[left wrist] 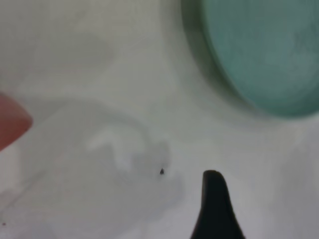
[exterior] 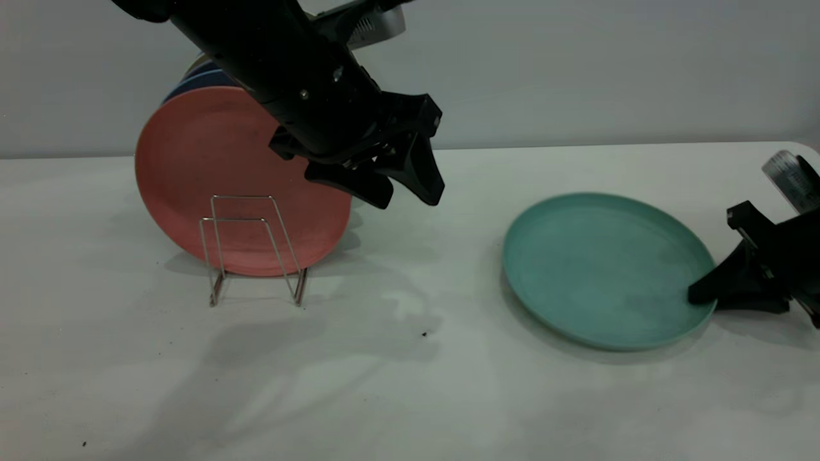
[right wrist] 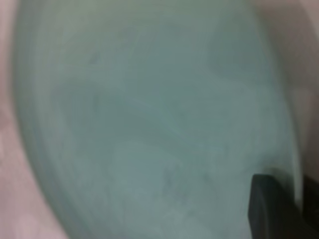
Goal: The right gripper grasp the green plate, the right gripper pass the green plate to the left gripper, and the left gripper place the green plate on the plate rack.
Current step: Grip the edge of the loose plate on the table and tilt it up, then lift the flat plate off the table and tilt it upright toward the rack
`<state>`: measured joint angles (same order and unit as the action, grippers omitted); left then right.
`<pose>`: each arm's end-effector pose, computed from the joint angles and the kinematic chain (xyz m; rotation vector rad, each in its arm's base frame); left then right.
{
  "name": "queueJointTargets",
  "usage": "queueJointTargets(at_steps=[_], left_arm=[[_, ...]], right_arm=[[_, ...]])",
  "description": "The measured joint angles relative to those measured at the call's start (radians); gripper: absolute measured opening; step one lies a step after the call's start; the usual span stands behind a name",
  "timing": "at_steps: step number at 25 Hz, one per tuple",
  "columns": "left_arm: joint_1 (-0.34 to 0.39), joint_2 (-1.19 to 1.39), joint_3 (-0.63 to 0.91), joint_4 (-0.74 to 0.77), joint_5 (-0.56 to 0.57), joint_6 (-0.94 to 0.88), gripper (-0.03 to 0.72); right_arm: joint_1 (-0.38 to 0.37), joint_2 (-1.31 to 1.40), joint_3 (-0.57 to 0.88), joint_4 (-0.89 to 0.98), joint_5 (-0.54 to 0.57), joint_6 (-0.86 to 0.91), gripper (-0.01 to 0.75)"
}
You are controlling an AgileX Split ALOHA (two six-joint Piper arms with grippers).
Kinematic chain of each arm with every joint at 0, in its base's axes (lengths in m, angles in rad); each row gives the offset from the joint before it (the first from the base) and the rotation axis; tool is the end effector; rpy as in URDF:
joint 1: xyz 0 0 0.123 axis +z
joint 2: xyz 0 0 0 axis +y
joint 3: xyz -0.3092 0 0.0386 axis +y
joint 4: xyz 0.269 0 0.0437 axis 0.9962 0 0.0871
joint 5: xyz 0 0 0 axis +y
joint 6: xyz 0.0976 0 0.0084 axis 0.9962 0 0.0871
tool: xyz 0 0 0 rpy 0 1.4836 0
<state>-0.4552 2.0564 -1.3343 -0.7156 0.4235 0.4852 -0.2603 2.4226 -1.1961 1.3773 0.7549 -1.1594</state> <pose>0.4042 -0.2273 0.1560 0.4588 2.5476 -0.5925 0.4113 -0.0413 -0.0110 0.4150 2.6485 1.0141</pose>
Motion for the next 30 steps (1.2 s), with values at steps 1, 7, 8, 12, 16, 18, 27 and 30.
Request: queueJointTargets(at_steps=[1,7,8,12,16,18,27,30], left_arm=[[0.000,0.000,0.000,-0.004,-0.004,0.000,0.541],[-0.001,0.001,0.000,-0.013,-0.026,0.000,0.541],[-0.001,0.002,0.000,-0.013,-0.029,0.000,0.541],[-0.004,0.002,0.000,-0.013,-0.033,0.000,0.540],[-0.007,0.003,0.000,-0.013,-0.050,0.000,0.531],[-0.010,0.005,0.000,-0.013,-0.054,0.000,0.495],[-0.022,0.032,-0.001,-0.031,-0.060,0.010,0.133],[-0.022,0.032,-0.001,-0.036,-0.060,0.024,0.133]], right_arm=[[0.003,0.000,-0.006,0.004,0.022,-0.020,0.022],[0.070,-0.004,-0.024,0.029,0.169,-0.110,0.019],[0.089,-0.007,-0.024,0.027,0.182,-0.118,0.019],[0.154,-0.031,-0.024,0.025,0.217,-0.140,0.019],[0.194,-0.070,-0.024,0.025,0.235,-0.145,0.019],[0.217,-0.089,-0.024,0.025,0.236,-0.148,0.019],[0.270,-0.109,-0.024,0.000,0.179,-0.176,0.078],[0.272,-0.109,-0.024,0.002,0.184,-0.176,0.199]])
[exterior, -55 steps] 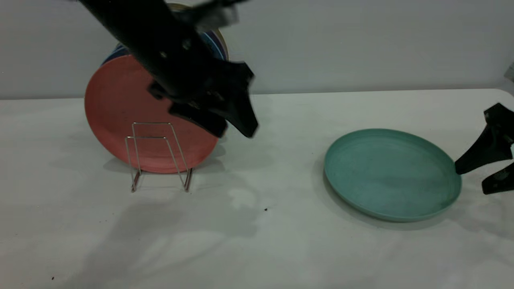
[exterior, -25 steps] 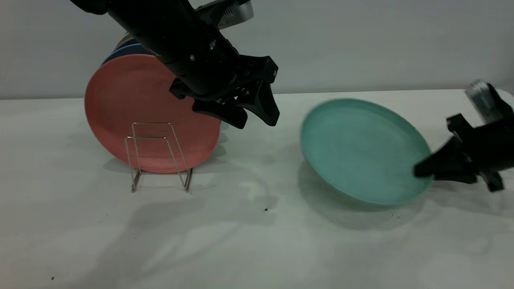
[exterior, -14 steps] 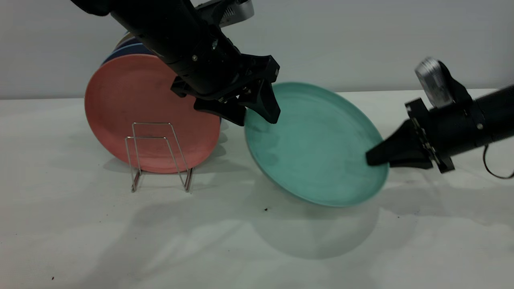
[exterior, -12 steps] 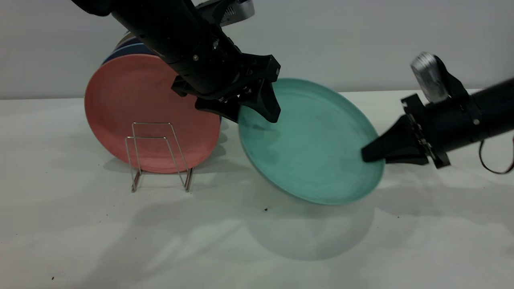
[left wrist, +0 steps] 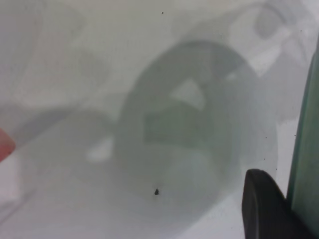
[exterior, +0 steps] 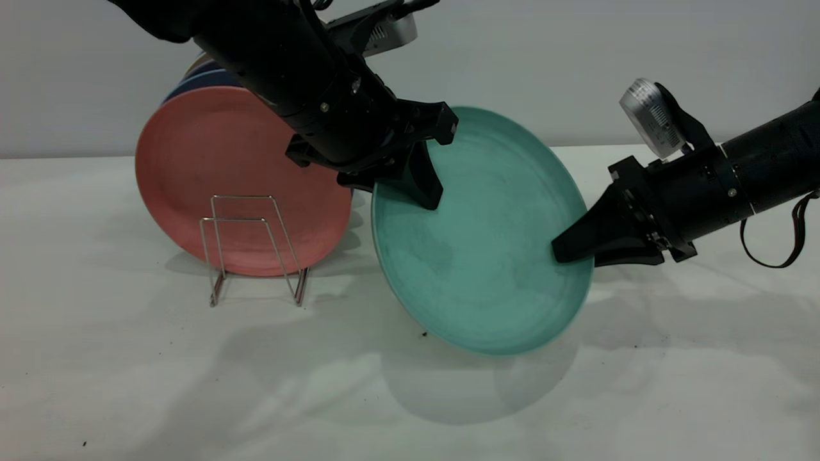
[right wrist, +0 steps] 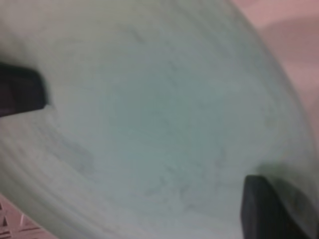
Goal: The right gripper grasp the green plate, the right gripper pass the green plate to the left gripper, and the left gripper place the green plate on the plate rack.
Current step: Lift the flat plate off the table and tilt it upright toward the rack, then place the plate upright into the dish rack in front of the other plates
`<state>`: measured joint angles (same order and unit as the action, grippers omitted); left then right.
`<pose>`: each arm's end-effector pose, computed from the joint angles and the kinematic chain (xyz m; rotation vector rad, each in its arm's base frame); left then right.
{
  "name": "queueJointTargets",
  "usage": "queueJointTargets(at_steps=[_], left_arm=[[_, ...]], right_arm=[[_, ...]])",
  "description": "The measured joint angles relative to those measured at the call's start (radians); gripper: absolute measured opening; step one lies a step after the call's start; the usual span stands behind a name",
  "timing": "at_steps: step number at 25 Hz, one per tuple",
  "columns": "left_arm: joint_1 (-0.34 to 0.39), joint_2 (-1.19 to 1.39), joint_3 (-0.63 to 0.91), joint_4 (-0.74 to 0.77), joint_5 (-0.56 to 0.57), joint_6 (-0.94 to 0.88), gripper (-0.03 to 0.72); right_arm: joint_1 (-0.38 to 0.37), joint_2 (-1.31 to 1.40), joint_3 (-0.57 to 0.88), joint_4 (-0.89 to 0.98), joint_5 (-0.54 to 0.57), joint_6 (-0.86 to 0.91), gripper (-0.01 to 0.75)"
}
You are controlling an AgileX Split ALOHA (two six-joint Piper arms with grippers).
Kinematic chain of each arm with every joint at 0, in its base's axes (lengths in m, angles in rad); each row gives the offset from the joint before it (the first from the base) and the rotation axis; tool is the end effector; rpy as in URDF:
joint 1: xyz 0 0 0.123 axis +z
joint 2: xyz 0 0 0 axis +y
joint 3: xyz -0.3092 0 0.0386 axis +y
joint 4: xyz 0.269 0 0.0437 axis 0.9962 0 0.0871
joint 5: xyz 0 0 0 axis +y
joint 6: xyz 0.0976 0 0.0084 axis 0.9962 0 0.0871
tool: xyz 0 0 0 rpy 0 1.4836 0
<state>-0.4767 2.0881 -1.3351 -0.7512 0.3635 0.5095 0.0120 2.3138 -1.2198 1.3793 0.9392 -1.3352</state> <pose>0.4056 -0.2363 0.1440 0.4461 2.5276 -0.5800 0.4171 0.0827 0.0488 -0.3139 2.5302 1.2364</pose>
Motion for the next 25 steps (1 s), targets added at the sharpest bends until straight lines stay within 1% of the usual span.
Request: queueJointTargets(at_steps=[1,3,5,6,7,9,10,12,16,19,21,25], left_arm=[[0.001,-0.001,0.000,0.000,0.000,0.004,0.133],[0.010,-0.008,0.000,0.002,0.004,0.009,0.133],[0.027,-0.020,0.000,0.029,0.014,0.017,0.133],[0.041,-0.029,0.000,0.052,0.017,0.019,0.133],[0.059,-0.035,0.001,0.075,0.024,0.020,0.133],[0.095,-0.055,0.001,0.121,0.044,0.021,0.133],[0.116,-0.071,0.001,0.150,0.063,0.021,0.133],[0.154,-0.109,0.001,0.219,0.093,0.021,0.133],[0.235,-0.214,0.002,0.359,0.173,0.023,0.133],[0.284,-0.297,0.002,0.451,0.223,0.065,0.133],[0.314,-0.349,0.002,0.488,0.245,0.150,0.132],[0.366,-0.397,0.002,0.524,0.256,0.451,0.132]], right_arm=[[0.001,-0.001,0.000,0.002,0.005,0.001,0.244],[0.000,-0.011,0.000,0.009,0.017,0.001,0.364],[-0.016,-0.034,0.000,0.019,0.040,0.003,0.472],[-0.030,-0.053,0.000,0.024,0.068,0.006,0.524],[-0.050,-0.077,0.000,0.026,0.100,0.013,0.569],[-0.092,-0.126,0.000,0.022,0.155,0.032,0.617],[-0.114,-0.155,0.000,0.011,0.173,0.053,0.624],[-0.147,-0.214,0.000,-0.053,0.193,0.117,0.612],[-0.161,-0.367,0.001,-0.257,0.215,0.274,0.519],[-0.161,-0.489,0.002,-0.355,0.229,0.349,0.463],[-0.161,-0.571,0.004,-0.400,0.235,0.394,0.440],[-0.161,-0.722,0.058,-0.456,0.243,0.452,0.429]])
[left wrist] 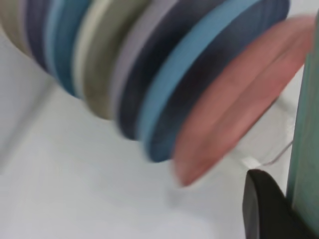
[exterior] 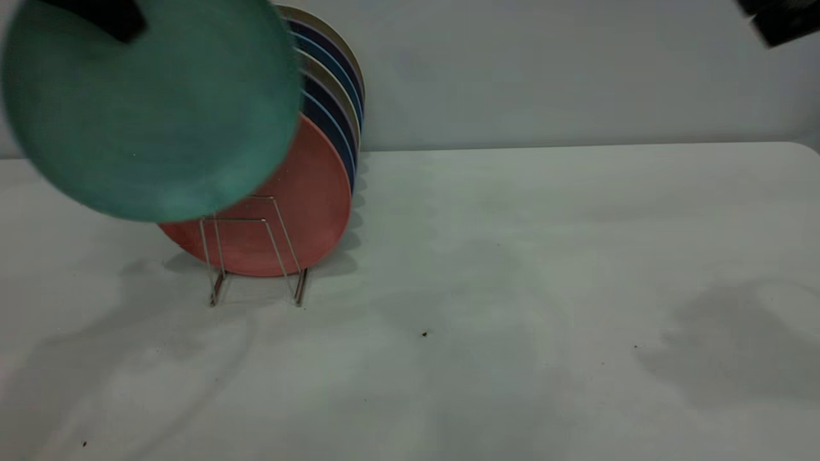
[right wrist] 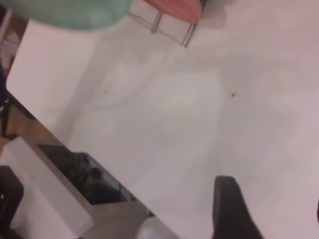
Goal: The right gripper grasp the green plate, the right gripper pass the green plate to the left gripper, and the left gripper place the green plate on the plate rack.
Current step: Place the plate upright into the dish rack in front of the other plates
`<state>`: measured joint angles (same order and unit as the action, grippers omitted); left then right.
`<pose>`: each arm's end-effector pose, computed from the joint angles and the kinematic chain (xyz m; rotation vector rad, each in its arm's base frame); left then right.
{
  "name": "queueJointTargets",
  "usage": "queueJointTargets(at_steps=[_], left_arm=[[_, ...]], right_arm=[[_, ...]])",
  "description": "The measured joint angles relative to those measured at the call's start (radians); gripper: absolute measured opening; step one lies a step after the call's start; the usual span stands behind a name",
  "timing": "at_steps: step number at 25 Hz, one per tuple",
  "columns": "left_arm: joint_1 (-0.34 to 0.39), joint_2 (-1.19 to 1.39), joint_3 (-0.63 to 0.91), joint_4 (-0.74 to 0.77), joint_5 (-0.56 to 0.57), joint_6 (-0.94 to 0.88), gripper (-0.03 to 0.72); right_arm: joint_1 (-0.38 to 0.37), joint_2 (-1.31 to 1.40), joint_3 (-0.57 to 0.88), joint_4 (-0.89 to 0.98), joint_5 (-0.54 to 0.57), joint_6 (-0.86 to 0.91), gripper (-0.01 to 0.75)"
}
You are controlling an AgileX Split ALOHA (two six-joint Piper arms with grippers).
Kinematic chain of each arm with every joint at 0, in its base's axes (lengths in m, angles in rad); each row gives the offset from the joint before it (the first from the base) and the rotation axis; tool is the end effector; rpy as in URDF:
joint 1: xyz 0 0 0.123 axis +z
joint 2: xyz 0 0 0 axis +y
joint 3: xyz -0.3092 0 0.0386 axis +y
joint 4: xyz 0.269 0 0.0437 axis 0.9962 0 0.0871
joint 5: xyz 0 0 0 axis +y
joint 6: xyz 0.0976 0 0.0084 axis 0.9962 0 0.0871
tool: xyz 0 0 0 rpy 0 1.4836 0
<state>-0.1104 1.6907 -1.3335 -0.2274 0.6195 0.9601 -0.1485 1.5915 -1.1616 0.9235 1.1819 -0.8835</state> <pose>0.4007 -0.0573 0.2975 1.0972 2.1821 0.1357 0.3314 0.0236 0.2950 -0.4773 2.4642 0.9709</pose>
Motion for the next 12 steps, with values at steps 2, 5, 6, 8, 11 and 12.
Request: queueJointTargets(at_steps=[2,5,6,8,11,12], left_arm=[[0.019,0.000,0.000,-0.018,0.000,0.165,0.132],[0.037,0.007,0.000,-0.101,0.004,0.376,0.132],[0.043,0.009,0.000,-0.131,0.004,0.426,0.132],[0.047,0.010,0.000,-0.182,0.009,0.544,0.132],[0.048,0.010,0.000,-0.203,0.016,0.727,0.132],[0.048,0.010,0.000,-0.208,0.017,0.784,0.132]], right_arm=[[0.000,-0.074,0.071,-0.016,0.002,0.011,0.428],[0.000,-0.190,0.200,-0.051,0.008,0.018,0.428],[0.000,-0.231,0.248,-0.062,0.010,0.021,0.428],[0.000,-0.312,0.329,-0.080,0.011,0.037,0.428],[0.000,-0.423,0.435,-0.108,0.014,0.076,0.428],[0.000,-0.455,0.467,-0.113,0.014,0.094,0.428]])
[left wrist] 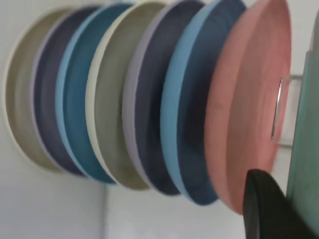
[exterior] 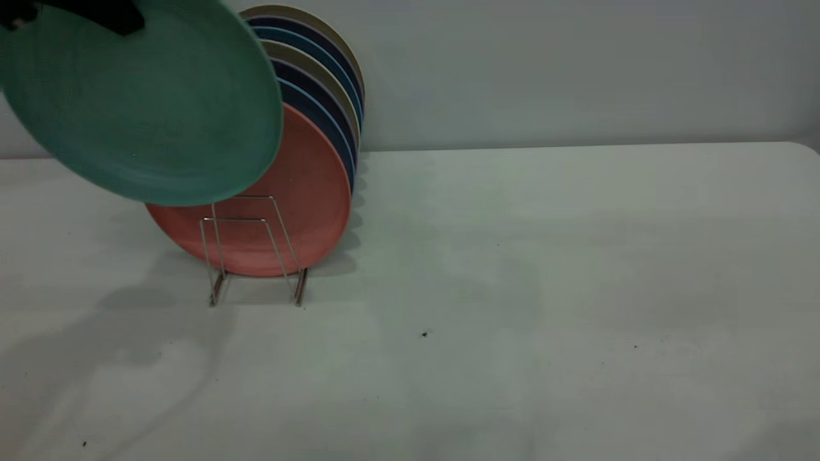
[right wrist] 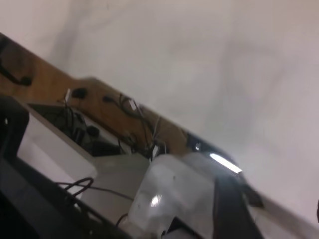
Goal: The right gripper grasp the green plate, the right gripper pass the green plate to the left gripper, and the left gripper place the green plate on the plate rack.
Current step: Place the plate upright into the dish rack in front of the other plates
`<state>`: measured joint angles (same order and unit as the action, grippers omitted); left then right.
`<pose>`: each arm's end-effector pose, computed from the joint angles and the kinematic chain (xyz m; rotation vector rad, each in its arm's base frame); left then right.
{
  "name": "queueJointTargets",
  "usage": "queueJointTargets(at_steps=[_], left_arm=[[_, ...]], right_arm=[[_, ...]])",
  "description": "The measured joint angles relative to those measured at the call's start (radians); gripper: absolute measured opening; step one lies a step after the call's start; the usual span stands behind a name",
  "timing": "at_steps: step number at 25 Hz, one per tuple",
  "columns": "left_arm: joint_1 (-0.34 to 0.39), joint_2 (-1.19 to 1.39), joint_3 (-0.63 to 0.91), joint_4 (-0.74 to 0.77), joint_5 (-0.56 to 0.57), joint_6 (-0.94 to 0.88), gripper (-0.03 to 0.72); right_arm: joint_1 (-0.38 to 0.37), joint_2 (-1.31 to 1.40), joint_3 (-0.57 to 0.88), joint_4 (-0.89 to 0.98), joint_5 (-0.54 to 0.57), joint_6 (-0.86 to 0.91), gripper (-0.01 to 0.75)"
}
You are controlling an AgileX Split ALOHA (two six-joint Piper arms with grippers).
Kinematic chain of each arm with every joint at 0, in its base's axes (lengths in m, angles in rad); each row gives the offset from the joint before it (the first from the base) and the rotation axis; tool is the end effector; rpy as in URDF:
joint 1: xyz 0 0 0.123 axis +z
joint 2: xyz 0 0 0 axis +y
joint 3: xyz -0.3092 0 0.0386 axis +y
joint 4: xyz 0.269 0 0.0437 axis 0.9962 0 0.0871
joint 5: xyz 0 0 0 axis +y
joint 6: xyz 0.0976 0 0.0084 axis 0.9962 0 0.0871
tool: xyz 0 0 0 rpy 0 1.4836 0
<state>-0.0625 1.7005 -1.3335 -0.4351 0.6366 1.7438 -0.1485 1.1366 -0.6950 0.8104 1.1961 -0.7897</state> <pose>0.4037 -0.0499 0.2963 1.6903 1.7405 0.3006 0.1863 0.0390 0.2729 -0.4427 2.5970 0.9190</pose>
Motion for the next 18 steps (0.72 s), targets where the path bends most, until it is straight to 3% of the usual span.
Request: queueJointTargets(at_steps=[7,18], left_arm=[[-0.001,0.014,0.000,-0.092,-0.013,0.208,0.132],[-0.002,0.097,0.000,-0.129,-0.073,0.231,0.132]], right_arm=[[0.000,-0.261,0.133,-0.074,0.001,0.105,0.428],[0.000,-0.627,0.180,-0.292,0.004,0.279,0.428]])
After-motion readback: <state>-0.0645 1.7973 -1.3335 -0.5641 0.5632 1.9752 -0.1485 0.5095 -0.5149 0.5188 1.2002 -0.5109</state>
